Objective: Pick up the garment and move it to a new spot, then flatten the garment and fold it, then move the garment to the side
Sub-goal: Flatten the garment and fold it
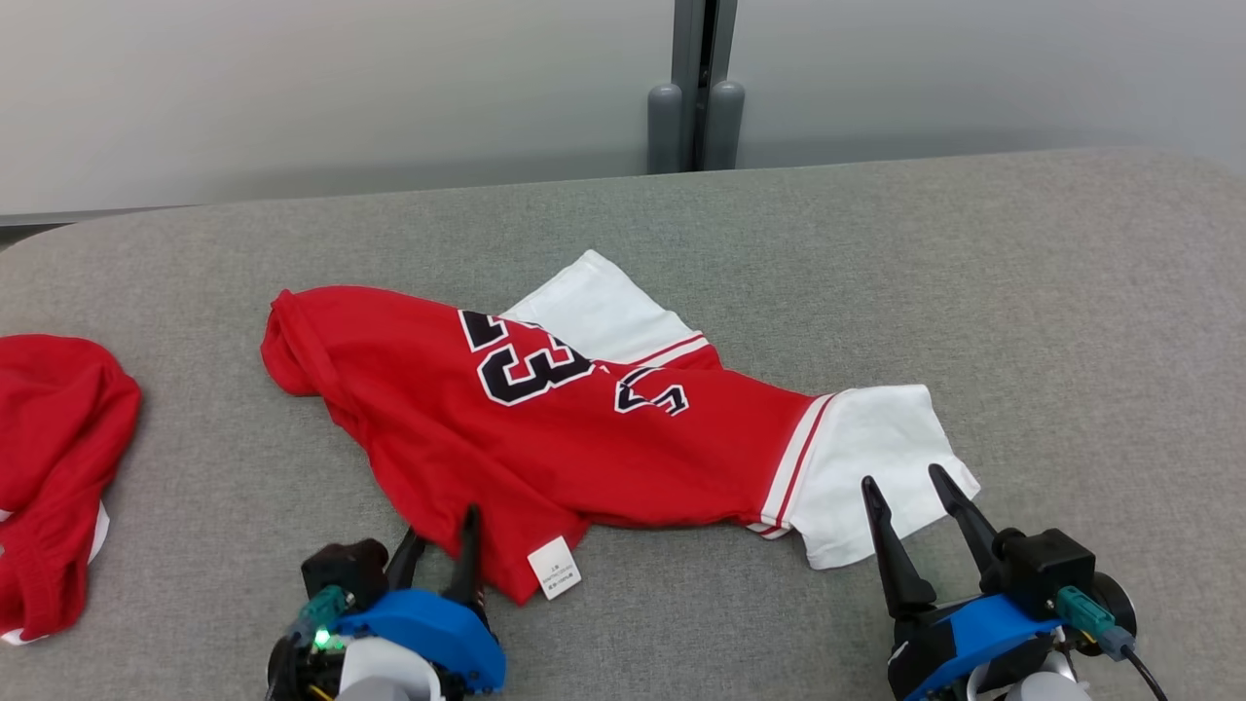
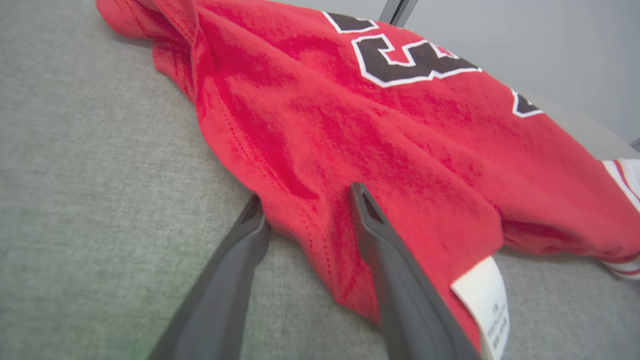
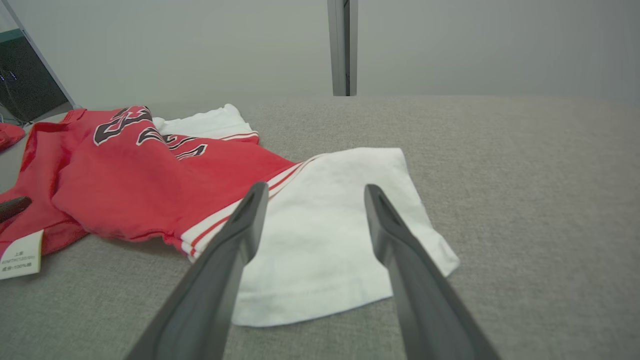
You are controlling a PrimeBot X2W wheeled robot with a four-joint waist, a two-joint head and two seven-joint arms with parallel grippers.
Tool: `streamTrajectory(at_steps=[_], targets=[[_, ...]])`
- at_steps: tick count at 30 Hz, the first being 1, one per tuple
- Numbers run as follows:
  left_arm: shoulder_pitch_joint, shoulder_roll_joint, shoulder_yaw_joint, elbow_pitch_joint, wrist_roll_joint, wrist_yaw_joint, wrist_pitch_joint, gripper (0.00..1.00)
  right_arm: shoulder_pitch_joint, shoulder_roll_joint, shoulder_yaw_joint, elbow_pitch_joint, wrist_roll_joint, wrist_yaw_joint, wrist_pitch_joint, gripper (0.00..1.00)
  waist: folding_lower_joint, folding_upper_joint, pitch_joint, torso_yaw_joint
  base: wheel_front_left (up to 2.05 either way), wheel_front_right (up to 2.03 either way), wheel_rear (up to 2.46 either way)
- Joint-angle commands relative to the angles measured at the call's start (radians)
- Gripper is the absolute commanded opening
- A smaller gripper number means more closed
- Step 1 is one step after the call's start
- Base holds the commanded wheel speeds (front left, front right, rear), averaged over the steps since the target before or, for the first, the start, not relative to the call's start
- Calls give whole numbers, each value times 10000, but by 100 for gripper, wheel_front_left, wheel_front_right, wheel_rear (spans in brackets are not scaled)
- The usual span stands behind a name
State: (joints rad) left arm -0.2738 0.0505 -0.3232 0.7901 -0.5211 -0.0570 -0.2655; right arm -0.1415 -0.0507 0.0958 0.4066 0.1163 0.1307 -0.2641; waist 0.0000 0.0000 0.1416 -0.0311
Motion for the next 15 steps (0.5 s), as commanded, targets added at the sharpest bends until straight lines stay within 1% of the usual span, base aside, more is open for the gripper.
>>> streamTrajectory(at_steps=[1,2,6,11,15], targets=[[-174,4,189,-331,197,58,9,0,-146,-17,-19,-43,53,1,-1,100,0,0,22,33,0,0,0],[-127,2,292,-544,358,130,9,0,-120,-16,-49,-42,65,1,-1,100,0,0,16,73,0,0,0],[116,5,524,-1237,690,72,9,0,-9,-13,-152,3,108,1,-1,100,0,0,-62,285,0,0,0],[379,5,790,-2237,1255,-6,9,0,222,-9,-191,108,295,1,-2,100,0,0,-457,866,0,0,0],[658,3,871,-2747,1831,-79,10,0,351,-12,-98,174,533,1,-1,100,0,0,-832,1327,0,0,0]])
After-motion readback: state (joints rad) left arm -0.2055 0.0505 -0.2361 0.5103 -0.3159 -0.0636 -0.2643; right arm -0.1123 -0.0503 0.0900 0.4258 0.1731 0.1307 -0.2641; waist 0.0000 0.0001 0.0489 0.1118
